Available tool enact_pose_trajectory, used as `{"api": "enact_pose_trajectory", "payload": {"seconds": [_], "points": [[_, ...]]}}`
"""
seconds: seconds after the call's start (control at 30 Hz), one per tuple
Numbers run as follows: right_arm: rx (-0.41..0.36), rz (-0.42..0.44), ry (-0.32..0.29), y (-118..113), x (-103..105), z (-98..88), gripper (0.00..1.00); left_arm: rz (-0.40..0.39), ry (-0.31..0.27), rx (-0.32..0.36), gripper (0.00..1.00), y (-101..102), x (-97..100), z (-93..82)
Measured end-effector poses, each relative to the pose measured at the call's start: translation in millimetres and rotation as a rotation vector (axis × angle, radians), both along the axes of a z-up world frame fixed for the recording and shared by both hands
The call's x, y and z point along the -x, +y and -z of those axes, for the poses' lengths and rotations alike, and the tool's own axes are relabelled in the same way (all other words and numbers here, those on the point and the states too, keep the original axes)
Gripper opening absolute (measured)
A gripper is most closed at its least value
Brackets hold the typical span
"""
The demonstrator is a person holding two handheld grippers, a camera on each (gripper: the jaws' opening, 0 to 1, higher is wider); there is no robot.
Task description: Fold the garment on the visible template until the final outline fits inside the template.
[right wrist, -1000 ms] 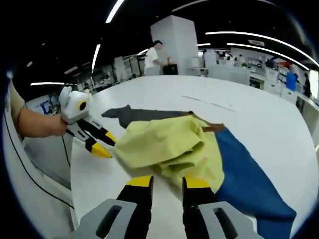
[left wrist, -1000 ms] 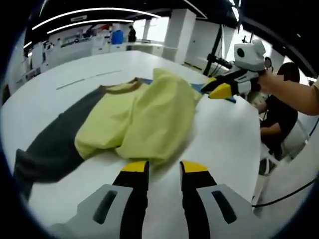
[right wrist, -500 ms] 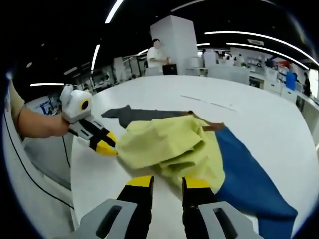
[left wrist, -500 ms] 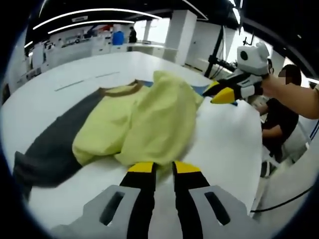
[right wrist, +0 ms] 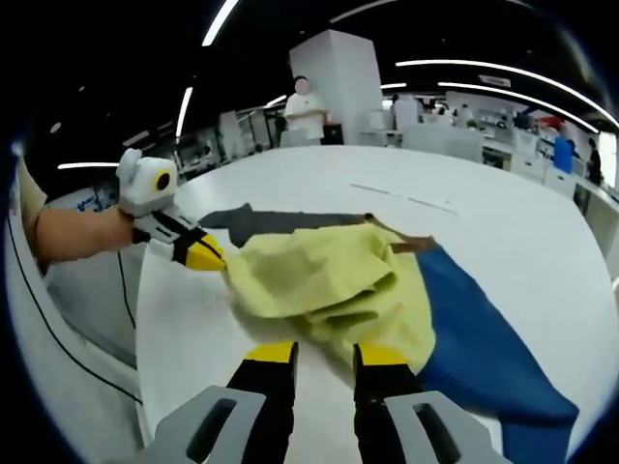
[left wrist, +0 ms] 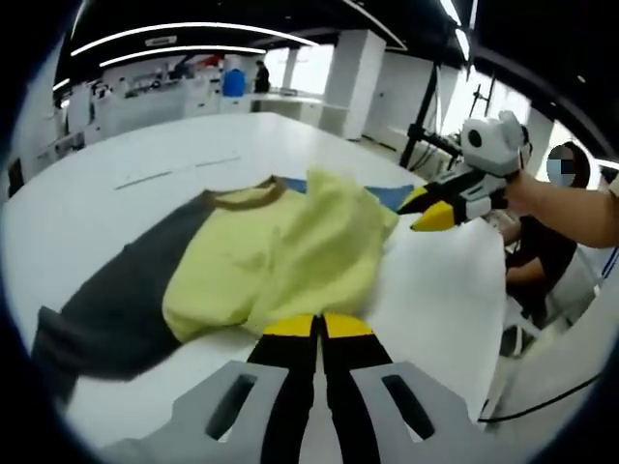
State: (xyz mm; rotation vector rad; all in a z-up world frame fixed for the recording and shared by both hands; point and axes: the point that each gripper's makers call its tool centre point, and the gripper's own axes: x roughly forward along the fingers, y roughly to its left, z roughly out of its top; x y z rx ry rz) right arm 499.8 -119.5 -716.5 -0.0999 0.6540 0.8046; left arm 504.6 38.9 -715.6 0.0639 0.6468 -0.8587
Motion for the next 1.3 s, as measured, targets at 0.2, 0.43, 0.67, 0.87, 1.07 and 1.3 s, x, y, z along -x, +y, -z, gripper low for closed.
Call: {"api": "enact_pose_trajectory", "payload": {"seconds": [0.2,0.43,0.67,0.87,1.07,1.3], "points": [[-0.003,0.002,-0.002,-2.0,-2.4,-0.9,0.18,-0.051,-0.039,0.01,0.0,16.1,-24.3,-19.5],[-0.008,0.002,-0.008,-1.0,-7.1,-1.4,0.17,-0.104,-0.063,0.002,0.0,32.8,-50.7,-31.1],[-0.007,-0.007,-0.009,1.8,-13.0,-1.0,0.17,-0.167,-0.047,-0.001,0.0,49.4,-75.8,-29.1],[-0.002,-0.018,-0.026,6.4,-24.1,-4.7,0.15,-0.215,0.009,-0.001,0.0,60.7,-86.8,-13.7],[-0.003,-0.027,-0.043,12.1,-39.8,-10.3,0.14,-0.229,0.057,-0.021,0.0,66.3,-86.2,5.3],[-0.002,-0.053,-0.037,23.6,-45.2,-6.7,0.14,-0.239,0.122,-0.055,0.0,70.1,-83.7,28.4]]}}
